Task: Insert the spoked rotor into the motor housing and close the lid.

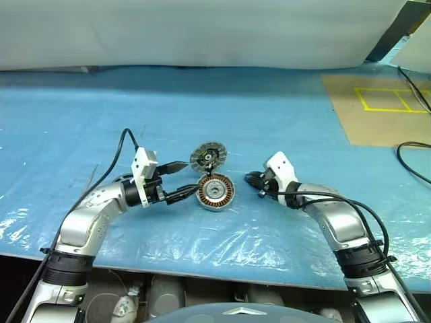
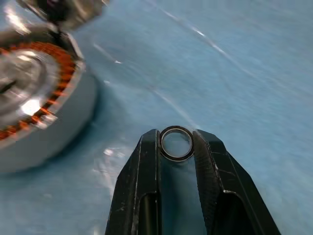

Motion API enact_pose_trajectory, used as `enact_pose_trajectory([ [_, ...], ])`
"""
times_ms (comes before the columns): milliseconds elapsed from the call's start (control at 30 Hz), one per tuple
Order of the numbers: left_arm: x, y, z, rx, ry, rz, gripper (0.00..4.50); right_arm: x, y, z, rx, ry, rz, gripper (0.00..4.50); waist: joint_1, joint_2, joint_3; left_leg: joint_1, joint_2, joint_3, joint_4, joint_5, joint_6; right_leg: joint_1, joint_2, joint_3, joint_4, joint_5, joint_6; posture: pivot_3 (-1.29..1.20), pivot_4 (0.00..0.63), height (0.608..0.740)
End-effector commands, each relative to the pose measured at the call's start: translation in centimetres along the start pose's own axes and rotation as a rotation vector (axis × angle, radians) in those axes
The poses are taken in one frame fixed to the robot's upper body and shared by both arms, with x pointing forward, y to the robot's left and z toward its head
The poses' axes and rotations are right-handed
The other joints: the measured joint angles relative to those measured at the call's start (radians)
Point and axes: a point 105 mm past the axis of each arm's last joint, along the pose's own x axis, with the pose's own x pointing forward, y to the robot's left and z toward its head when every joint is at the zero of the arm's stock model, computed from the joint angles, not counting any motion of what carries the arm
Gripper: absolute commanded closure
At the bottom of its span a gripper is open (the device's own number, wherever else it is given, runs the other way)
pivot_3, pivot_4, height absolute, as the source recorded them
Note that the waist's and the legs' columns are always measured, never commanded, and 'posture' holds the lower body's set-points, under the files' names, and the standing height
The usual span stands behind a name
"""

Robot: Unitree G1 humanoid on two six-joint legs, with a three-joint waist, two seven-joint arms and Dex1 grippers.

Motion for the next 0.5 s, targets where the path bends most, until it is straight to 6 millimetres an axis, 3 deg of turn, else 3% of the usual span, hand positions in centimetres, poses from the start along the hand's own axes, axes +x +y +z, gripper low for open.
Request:
enact_pose_trajectory([
  [33,-0.1,-0.6,0.7,0.046,-0.009,-0.026,0.00,-1.4,2.1,4.9,-0.032,-0.125,0.177,3.93,0.001,0.000,0.000,0.000,0.000,0.000,0.000,0.000,0.000,0.000,0.000,0.000,0.000,0.000,0.000,0.00,0.150,0.740],
  [133,-0.1,-0.8,0.7,0.050,-0.009,-0.032,0.00,-1.9,3.3,5.9,-0.052,-0.117,0.300,3.93,0.004,0.000,0.000,0.000,0.001,0.000,-0.001,0.000,0.000,0.001,0.000,-0.001,0.000,0.000,0.000,0.00,0.150,0.740],
  [267,-0.4,-1.4,0.2,0.057,0.014,-0.046,0.00,-1.6,4.4,5.3,-0.117,-0.042,0.415,3.93,0.005,0.000,0.000,0.000,0.001,0.000,-0.001,0.000,0.000,0.002,0.000,-0.002,-0.001,0.000,0.000,0.00,0.150,0.740],
  [500,-0.5,-2.6,-0.3,0.062,0.030,-0.052,0.00,1.7,4.3,3.8,-0.235,0.015,0.440,3.93,0.002,0.000,0.000,0.000,0.001,0.000,0.001,0.000,0.000,0.002,0.000,-0.002,0.000,-0.002,-0.004,0.00,0.150,0.740],
])
